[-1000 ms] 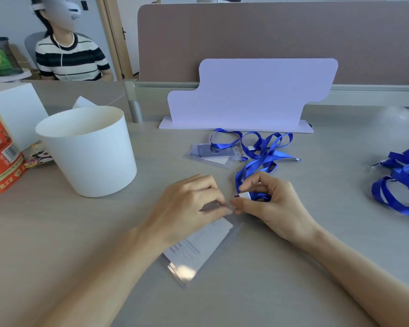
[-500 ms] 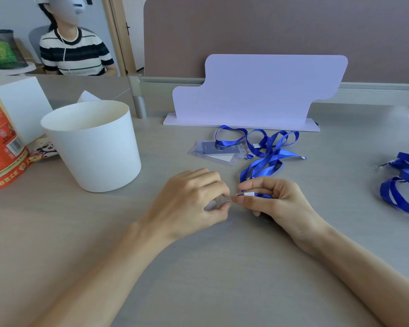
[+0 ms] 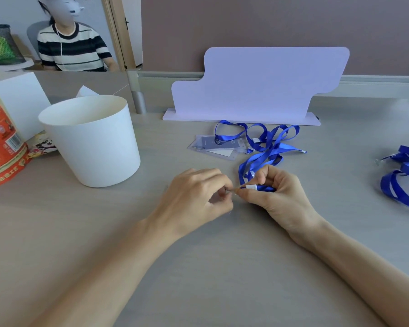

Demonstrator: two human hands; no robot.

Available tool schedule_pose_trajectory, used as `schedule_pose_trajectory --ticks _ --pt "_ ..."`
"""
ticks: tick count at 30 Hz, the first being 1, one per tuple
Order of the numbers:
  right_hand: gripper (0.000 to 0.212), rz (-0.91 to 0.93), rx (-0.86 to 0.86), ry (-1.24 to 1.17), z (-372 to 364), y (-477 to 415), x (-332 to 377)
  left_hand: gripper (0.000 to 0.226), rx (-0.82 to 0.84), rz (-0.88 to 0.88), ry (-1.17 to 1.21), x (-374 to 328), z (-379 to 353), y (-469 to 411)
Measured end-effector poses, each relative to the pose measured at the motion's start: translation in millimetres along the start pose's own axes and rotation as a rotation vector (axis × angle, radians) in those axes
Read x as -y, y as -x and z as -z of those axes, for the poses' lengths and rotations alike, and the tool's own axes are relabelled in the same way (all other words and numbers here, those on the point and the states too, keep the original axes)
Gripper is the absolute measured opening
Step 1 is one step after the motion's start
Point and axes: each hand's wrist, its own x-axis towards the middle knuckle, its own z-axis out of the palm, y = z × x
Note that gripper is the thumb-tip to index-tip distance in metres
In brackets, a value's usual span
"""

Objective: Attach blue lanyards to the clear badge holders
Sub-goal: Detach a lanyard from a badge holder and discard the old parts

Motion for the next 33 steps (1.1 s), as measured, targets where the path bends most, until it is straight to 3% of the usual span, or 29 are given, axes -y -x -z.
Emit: schedule_pose_trajectory --ticks 6,12,16,22,33 --pt "0.062 0.036 -0.015 0.0 -3.5 0.3 -0.9 0.013 0.009 0.077 0.037 -1.2 -4.8 -1.5" --pt "0.061 0.071 -0.024 0.034 -1.4 1.4 -2.1 0.019 0.001 0.11 0.127 5.7 -7.7 2.5" --pt "0.063 0.077 -0.027 0.043 -2.0 1.6 -2.2 0.032 0.004 0.054 0.024 8.1 -8.2 2.6" --pt "0.068 0.054 -0.007 -0.012 -4.9 -2.1 -5.2 0.028 0.075 -0.025 -0.042 4.5 -14.5 -2.5" --pt "0.067 0.058 -0.038 -0.029 -5.4 -2.5 -5.5 0.026 0.16 0.053 0.007 8.7 -15.3 -4.0"
